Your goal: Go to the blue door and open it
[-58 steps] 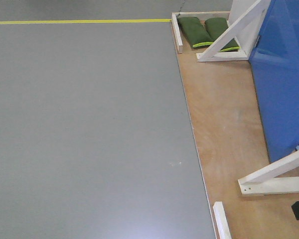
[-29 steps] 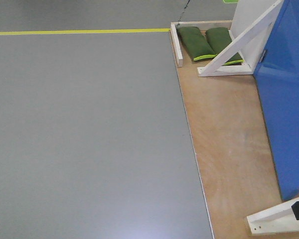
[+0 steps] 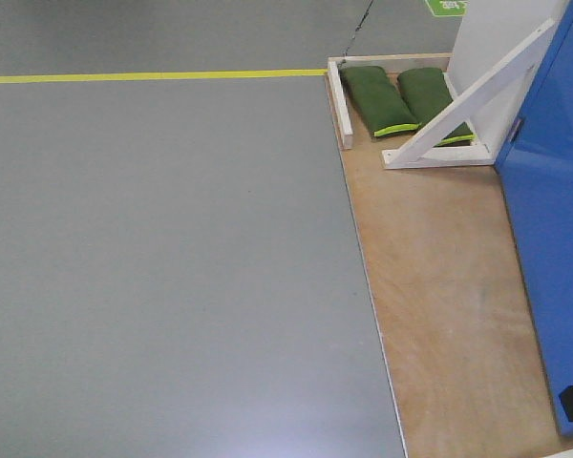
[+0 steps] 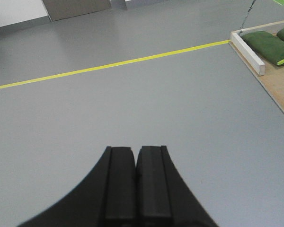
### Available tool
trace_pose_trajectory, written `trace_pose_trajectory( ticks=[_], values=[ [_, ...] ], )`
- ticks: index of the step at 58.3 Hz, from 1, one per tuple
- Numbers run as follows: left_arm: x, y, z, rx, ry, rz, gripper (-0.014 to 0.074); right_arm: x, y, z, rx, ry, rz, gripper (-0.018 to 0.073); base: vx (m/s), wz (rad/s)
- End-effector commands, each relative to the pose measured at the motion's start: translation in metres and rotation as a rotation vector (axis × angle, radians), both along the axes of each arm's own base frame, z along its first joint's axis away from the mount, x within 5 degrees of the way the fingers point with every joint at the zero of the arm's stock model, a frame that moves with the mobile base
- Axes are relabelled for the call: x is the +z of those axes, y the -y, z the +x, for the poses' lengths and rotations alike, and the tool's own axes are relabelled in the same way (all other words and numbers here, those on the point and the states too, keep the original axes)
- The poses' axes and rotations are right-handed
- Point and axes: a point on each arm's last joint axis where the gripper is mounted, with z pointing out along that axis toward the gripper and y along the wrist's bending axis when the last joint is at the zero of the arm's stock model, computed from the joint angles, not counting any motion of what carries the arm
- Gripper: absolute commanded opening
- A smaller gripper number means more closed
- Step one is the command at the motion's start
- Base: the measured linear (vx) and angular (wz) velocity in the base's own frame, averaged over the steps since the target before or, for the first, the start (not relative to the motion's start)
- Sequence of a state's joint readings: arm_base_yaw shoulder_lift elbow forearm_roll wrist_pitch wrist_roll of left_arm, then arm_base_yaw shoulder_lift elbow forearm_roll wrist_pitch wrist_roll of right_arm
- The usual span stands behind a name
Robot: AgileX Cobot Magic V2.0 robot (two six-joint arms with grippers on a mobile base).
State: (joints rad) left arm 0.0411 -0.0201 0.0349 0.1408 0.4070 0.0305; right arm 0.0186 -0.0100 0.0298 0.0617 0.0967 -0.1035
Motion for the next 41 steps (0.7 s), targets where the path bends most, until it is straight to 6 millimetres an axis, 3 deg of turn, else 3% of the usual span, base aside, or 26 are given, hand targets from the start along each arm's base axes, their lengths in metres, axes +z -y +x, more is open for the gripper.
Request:
trace_pose_trajectory(
  ticks=[1, 41],
  values=[
    [0.0085, 0.0007, 0.0016, -0.009, 0.089, 0.004, 0.007, 0.0015, 0.0006, -0.0006, -0.008, 0.079, -0.01, -0.0011, 0.22, 0.0],
    [0.0085, 0.0007, 0.0016, -0.009, 0.089, 0.004, 0.007, 0.0015, 0.0006, -0.0006, -0.008, 0.079, -0.01, -0.0011, 0.15, 0.0]
  ],
)
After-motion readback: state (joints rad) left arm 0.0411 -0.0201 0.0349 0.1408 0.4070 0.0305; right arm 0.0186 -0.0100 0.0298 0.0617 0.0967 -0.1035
